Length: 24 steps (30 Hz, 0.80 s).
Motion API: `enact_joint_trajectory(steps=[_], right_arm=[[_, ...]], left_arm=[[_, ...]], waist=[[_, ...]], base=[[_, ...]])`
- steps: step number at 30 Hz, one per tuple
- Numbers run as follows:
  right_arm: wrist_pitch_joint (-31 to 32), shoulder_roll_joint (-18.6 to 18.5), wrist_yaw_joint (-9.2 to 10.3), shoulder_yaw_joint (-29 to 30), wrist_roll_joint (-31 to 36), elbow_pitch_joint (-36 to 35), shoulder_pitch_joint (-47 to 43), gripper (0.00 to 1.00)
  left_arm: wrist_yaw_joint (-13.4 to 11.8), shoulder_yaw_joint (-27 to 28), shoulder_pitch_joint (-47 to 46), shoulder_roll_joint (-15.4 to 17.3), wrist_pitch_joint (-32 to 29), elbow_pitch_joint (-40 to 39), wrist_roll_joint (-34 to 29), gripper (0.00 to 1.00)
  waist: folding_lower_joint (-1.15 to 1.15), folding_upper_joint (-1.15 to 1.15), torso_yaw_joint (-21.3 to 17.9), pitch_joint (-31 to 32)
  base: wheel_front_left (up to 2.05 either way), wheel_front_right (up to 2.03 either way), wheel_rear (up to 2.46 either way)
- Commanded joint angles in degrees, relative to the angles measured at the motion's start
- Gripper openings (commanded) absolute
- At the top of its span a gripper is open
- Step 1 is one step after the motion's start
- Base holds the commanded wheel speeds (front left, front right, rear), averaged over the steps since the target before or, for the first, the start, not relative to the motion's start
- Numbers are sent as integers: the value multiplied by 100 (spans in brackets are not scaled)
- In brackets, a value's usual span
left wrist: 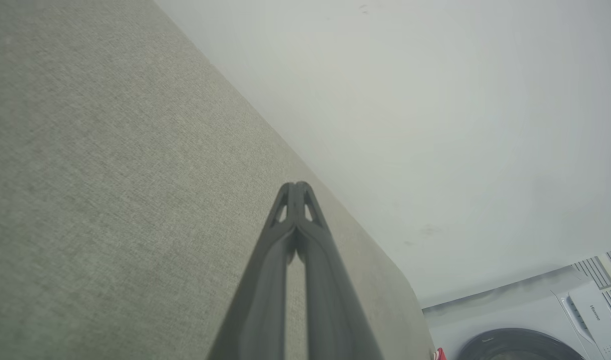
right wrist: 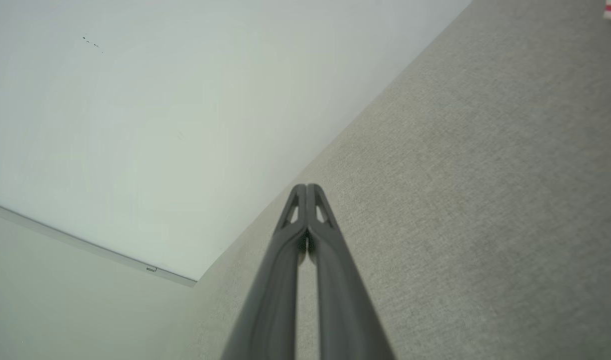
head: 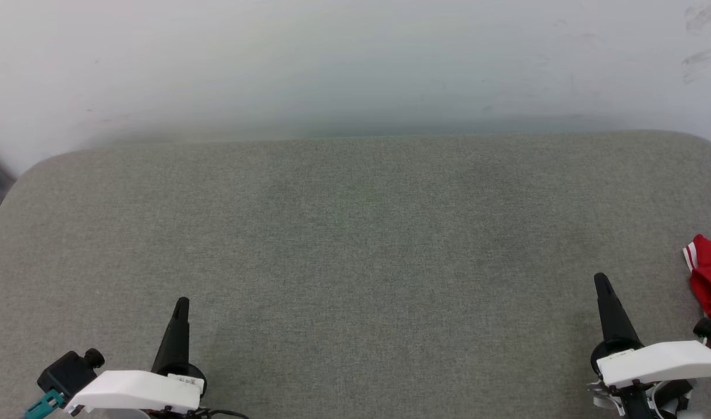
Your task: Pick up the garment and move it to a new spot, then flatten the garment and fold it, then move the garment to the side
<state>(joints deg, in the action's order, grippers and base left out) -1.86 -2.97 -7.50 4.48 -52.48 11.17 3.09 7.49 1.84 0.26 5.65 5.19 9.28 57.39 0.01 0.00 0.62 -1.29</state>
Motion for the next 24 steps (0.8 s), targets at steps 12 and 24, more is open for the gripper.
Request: enact_joint_trajectory(steps=[12,24], right_arm=[[192,8,0,55,-925,27,196,0],[371,10,1,99,-1736,95,228,0]], left_arm=[[0,77,-259,-18,-236,61,839,0],[0,145,-369,-57,-456,169,1576,0]], waist=[[0,0,-10,18],[0,0,-21,38]], base=[[0,0,0],[0,0,0]])
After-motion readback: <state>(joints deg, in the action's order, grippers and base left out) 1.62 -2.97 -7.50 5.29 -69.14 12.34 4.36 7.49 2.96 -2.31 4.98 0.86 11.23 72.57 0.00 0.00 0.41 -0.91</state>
